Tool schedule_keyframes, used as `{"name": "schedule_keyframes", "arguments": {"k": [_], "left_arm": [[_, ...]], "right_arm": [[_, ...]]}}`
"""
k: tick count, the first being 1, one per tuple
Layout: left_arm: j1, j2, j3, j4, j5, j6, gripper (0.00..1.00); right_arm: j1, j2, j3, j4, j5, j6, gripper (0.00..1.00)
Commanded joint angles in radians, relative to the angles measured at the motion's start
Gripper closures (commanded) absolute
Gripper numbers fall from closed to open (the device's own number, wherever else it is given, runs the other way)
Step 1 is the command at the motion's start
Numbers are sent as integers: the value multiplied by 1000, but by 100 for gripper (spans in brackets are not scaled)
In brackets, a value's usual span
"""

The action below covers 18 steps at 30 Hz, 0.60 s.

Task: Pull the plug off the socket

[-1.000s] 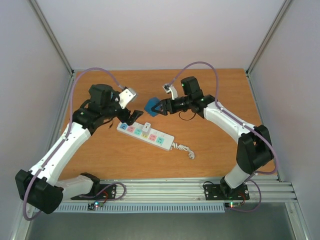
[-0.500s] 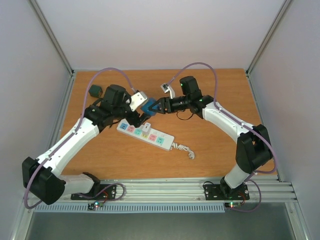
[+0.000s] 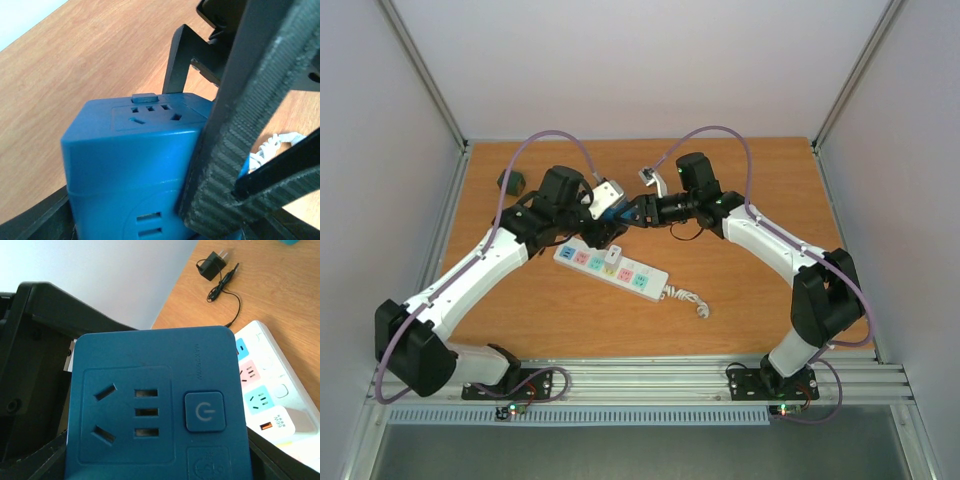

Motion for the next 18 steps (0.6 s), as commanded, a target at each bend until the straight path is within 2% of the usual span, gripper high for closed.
{"name": "schedule_keyframes", "arguments": {"k": [1, 5, 10, 13, 18], "left_arm": [[3, 21, 30, 52, -59, -24, 35], [2, 15, 17, 61, -58, -33, 47], [3, 9, 6, 43, -80, -31, 56], [7, 6, 3, 26, -91, -27, 58], [42, 0, -7, 2, -83, -28, 61]], "right_arm": [[17, -7, 23, 31, -61, 32, 55], [18, -10, 20, 33, -60, 32, 49], [15, -13, 24, 25, -50, 25, 33], [8, -17, 30, 19, -44, 20, 22], [-9, -38, 27, 12, -26, 6, 11]]}}
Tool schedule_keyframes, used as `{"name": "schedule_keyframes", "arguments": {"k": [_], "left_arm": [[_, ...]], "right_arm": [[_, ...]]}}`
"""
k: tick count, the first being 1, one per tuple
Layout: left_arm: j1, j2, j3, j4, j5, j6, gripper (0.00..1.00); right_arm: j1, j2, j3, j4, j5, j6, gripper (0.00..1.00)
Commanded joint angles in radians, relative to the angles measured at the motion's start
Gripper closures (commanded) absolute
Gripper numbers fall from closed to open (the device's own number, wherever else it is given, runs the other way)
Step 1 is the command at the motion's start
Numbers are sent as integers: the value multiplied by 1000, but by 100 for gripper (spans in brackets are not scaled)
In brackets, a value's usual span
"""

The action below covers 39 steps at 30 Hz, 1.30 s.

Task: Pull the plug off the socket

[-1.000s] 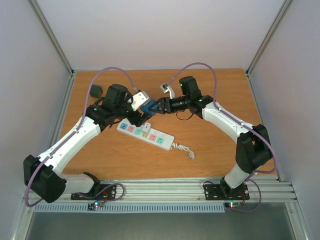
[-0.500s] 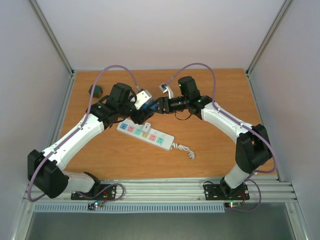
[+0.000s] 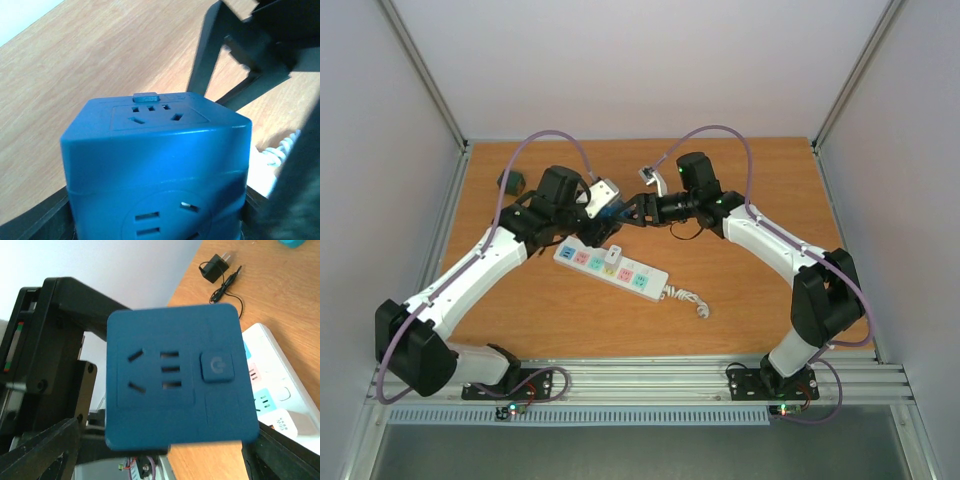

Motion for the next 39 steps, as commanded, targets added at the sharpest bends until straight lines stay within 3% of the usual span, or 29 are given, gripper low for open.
{"name": "schedule_keyframes", "arguments": {"k": [1, 24, 39], "left_arm": [[47, -5, -10, 16, -17, -7, 61], [485, -123, -140, -196, 63, 172, 65], [718, -90, -189, -284, 61, 291, 66]], "right_arm": [[-12, -45, 24, 1, -24, -16, 10], [-57, -139, -77, -66, 84, -215, 5], [-58, -156, -119, -85, 102, -277, 5]]}}
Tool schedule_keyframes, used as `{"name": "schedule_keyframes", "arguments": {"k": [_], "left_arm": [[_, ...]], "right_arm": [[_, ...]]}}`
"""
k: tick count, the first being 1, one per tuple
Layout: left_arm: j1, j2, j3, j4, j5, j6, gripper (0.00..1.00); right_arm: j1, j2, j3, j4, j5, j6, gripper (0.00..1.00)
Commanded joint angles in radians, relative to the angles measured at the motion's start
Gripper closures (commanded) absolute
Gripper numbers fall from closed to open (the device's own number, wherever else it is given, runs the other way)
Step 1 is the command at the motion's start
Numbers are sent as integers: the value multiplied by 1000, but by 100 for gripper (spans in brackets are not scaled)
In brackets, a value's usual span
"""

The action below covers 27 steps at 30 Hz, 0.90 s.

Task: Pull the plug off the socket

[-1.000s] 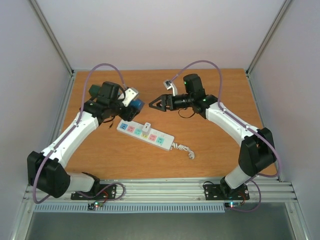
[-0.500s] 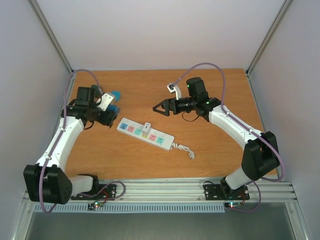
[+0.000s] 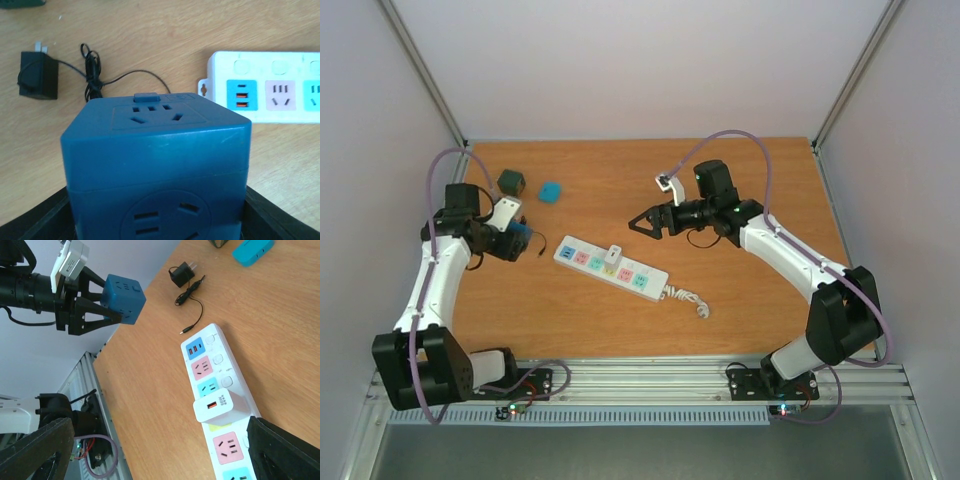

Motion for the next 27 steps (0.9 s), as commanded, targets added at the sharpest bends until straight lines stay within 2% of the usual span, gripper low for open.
{"name": "schedule_keyframes", "arguments": {"k": [1, 13, 27], "left_arm": [[57, 10, -17, -24, 10, 60, 66], [162, 67, -42, -48, -54, 138, 66], [168, 215, -62, 45, -139, 144, 64]], "right_arm": [[-2, -31, -17, -8, 13, -41, 5], [-2, -29, -34, -15, 23, -66, 4], [-1, -11, -59, -27, 32, -117, 5]]}}
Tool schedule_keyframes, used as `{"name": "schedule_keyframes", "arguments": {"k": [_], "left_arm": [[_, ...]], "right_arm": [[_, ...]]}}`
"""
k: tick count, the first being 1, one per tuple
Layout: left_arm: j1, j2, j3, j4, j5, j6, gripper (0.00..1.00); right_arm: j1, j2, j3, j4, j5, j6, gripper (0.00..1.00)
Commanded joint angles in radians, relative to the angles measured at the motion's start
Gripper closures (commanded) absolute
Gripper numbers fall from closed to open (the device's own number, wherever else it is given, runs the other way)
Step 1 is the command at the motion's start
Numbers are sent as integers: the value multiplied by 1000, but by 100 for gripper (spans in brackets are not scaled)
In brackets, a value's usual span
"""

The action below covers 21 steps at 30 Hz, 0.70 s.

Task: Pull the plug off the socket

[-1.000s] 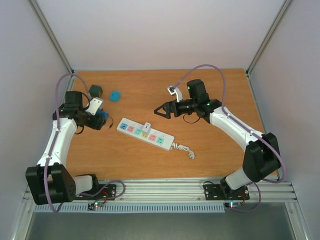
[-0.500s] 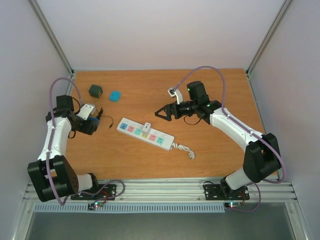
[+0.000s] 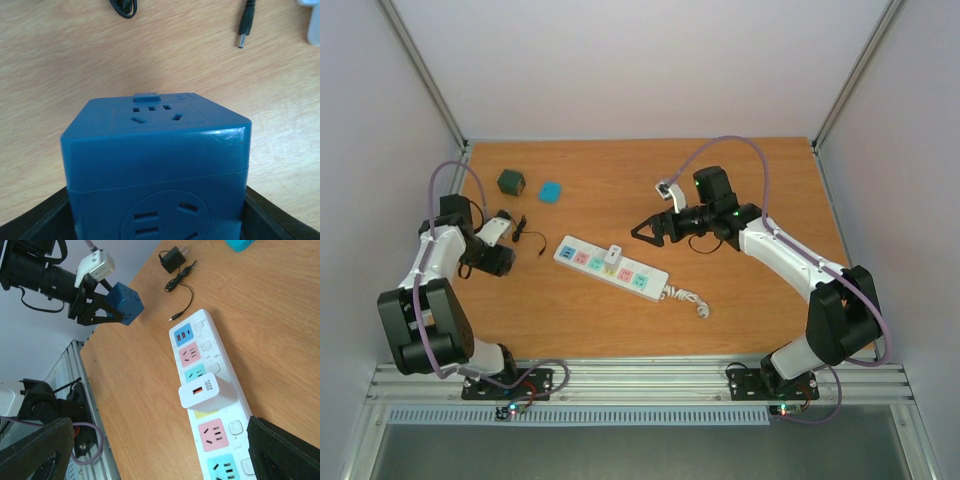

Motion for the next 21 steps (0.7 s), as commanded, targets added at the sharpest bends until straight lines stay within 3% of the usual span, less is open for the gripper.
{"name": "schedule_keyframes", "arguments": {"k": [1, 11, 21], "left_arm": [[7, 45, -13, 77, -36, 10, 64], [7, 140, 5, 107, -57, -3, 58], [7, 148, 52, 69, -38, -12, 22]], "right_arm": [[-1, -6, -15, -15, 15, -48, 5], [-1, -6, -67, -13, 61, -105, 5], [-1, -19, -134, 16, 102, -150, 5]]}}
